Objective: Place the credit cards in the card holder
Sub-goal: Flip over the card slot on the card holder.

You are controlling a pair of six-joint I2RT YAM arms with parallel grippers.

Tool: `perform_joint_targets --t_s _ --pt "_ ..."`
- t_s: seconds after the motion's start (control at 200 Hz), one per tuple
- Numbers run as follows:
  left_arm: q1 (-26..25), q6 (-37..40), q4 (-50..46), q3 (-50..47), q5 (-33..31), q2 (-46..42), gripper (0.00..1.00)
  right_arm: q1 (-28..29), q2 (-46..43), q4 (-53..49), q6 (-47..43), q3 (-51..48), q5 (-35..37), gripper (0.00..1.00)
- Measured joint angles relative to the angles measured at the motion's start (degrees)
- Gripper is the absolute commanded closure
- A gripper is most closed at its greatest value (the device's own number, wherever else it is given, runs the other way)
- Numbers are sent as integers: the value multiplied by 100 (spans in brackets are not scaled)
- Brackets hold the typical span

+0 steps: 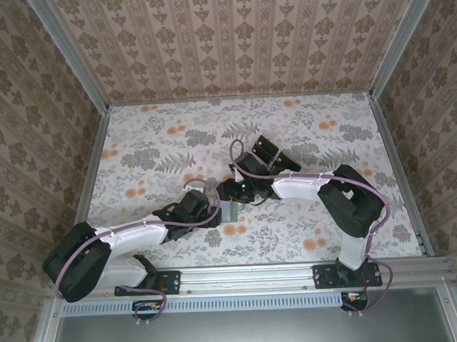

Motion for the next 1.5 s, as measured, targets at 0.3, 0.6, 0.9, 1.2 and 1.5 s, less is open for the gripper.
perform_joint_targets --t_s 0.3,0.6,0.9,1.2,1.5 --pt "0 -4 37 -68 2 -90 0 129 153 -13 -55 -26 101 48" --pt "9 -7 -177 -118 -39 -514 0 129 323 -365 -431 258 177 48" --pt "11 -7 -221 -118 -42 -697 0 195 240 -1060 -879 505 568 48" --pt "11 -7 -223 -118 -42 -732 0 254 227 -1279 -1056 688 734 48" --pt "11 -7 -236 -122 -42 -752 0 306 452 -1344 -1115 861 750 48"
